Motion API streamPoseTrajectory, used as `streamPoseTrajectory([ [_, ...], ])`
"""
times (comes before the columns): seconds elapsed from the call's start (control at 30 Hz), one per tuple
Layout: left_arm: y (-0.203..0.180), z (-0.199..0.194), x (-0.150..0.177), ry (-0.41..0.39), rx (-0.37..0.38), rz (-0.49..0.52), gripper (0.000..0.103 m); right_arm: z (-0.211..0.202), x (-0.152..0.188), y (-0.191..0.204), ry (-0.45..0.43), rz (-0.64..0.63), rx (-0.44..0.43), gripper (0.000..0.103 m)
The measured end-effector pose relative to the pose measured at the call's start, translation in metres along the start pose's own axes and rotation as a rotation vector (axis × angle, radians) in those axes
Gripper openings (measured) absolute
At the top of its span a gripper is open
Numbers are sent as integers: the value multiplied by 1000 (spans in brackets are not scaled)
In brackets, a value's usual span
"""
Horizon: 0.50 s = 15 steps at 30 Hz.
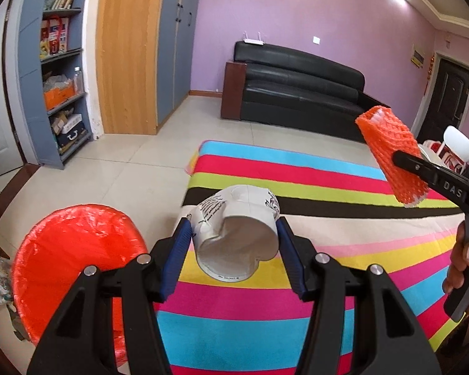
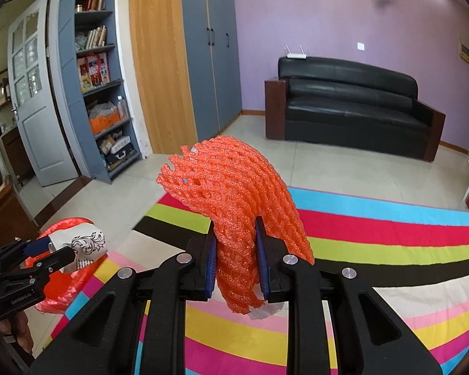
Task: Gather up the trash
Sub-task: 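Carry the paper cup and orange net over the red bin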
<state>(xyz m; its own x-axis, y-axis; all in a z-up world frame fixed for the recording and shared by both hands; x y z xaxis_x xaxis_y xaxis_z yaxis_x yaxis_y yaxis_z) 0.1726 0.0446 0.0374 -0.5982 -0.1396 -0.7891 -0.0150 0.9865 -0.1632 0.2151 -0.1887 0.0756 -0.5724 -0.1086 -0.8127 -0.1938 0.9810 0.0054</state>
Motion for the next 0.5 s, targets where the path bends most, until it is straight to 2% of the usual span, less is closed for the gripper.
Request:
streamPoseTrajectory([
  [0.23, 11, -23, -3, -38, -35, -22, 54, -8, -4, 29, -28, -21, -48, 22],
  [0.5, 48, -54, -5, -76, -91, -77, 54, -15, -5, 77, -45, -81, -102, 22],
])
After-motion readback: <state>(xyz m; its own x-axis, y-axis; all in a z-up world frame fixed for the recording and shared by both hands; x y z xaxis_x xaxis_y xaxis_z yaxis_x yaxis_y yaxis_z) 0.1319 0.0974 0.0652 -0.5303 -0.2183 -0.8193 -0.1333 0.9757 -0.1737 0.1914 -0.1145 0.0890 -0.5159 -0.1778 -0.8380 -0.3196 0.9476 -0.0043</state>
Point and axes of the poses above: each gripper's, at about its wrist camera, not at the fingertips, and z roughly the way its jaws point, y to its left, x to its underside, the point moved 2 cm from there along z, roughly the way its jaws point, and after that the axes turned 5 degrees about x, right-handed, at the moved point
